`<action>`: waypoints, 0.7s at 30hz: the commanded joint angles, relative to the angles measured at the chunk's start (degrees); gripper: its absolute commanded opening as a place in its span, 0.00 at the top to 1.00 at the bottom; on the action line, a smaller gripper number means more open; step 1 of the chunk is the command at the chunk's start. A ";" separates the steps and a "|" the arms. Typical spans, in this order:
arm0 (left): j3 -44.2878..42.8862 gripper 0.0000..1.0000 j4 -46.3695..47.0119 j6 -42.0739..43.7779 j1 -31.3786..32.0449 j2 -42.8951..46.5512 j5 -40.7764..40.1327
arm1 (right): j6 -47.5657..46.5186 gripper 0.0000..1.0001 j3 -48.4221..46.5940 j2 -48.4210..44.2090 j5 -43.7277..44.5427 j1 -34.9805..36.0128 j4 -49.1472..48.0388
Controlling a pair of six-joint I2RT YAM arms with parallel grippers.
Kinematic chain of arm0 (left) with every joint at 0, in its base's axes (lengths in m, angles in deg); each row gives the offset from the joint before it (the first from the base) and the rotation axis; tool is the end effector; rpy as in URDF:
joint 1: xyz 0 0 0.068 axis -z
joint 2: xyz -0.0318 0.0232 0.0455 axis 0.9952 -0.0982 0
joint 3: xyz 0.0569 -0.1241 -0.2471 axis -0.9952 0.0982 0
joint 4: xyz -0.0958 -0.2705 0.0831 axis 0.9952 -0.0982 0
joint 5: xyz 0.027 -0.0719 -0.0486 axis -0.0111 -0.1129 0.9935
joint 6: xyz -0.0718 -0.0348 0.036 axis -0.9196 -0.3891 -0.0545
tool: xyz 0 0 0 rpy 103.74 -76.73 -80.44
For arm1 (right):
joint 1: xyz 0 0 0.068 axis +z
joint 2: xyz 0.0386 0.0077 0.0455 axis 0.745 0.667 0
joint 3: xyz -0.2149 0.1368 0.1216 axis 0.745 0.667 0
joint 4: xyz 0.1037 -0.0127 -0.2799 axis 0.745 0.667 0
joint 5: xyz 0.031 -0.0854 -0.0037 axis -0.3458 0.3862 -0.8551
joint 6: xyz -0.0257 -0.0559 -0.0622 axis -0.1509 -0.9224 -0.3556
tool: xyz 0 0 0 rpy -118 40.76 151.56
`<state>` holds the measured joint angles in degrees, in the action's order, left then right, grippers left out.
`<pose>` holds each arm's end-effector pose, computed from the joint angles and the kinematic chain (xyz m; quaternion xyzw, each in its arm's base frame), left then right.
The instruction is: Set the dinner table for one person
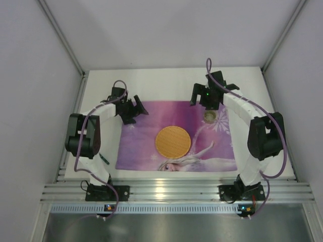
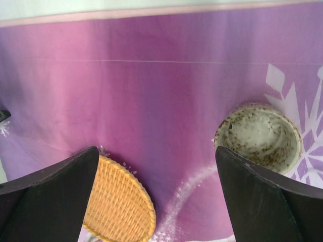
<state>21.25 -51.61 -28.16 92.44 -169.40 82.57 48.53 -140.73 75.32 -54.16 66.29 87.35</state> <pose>0.4229 -0.0885 0.1240 -0.1685 0.9255 -0.2712 0.2036 0.4276 0.1506 0.2159 0.0498 0.9457 0.1772 0.2679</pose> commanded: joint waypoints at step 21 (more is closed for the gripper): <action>4.23 0.02 -20.68 0.64 -4.91 21.94 -29.37 | 2.09 0.00 4.85 -10.63 -0.18 -0.64 -3.09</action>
<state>25.62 -65.32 -27.14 87.85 -153.01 65.13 50.19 -136.86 67.82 -54.35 66.29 86.36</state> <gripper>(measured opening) 0.985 0.996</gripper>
